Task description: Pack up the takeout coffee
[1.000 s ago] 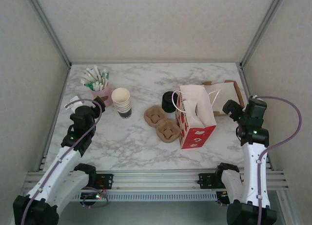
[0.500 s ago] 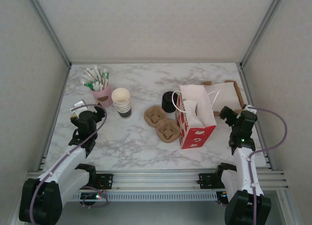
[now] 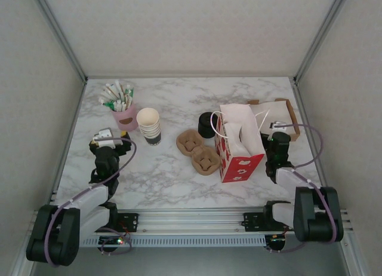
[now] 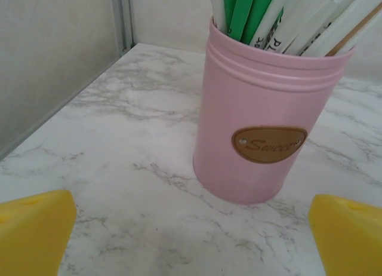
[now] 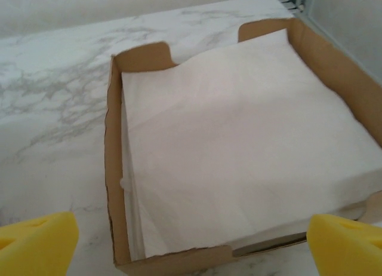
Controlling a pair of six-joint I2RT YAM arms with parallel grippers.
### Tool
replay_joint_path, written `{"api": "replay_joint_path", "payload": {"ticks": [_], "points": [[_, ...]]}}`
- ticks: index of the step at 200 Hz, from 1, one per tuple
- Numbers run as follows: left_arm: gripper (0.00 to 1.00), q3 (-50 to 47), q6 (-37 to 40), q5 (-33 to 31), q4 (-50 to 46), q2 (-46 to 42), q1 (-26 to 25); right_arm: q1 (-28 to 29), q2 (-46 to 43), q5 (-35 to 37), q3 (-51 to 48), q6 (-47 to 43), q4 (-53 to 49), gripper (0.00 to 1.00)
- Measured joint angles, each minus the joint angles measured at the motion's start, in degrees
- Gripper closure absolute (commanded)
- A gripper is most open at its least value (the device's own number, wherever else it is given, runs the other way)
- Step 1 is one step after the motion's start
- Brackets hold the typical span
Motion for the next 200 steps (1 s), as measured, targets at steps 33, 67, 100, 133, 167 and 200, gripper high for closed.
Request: {"api": "replay_joint_path", "payload": {"ticks": [33,67,100,133,167,200], "points": [[0.00,-0.02,-0.31,1.68,6.75,4.83,2.08,0.31,4.55,-0.09,-1.53,-1.62,6.56,0.01],[0.00,-0.04,-0.50,2.97,12.85,9.92,2.86,0.42,10.25,-1.38,-1.29,-2.10,13.25,0.01],[0.00,0.07,-0.28,4.15,18.91,15.30,3.19,2.01,12.41,-1.79,-1.36,-3.34,17.05,0.01],[0.00,0.11,0.24,6.03,25.66,20.87,3.52,2.29,16.02,-1.97,-1.51,-3.96,22.62,0.01],[0.00,0.94,0.46,7.52,28.55,25.81,3.63,2.29,17.29,-1.73,-1.44,-3.96,22.64,0.01],[0.00,3.30,0.44,7.69,29.22,28.65,4.24,2.29,17.59,-1.36,1.51,-3.96,19.41,0.01]]}}
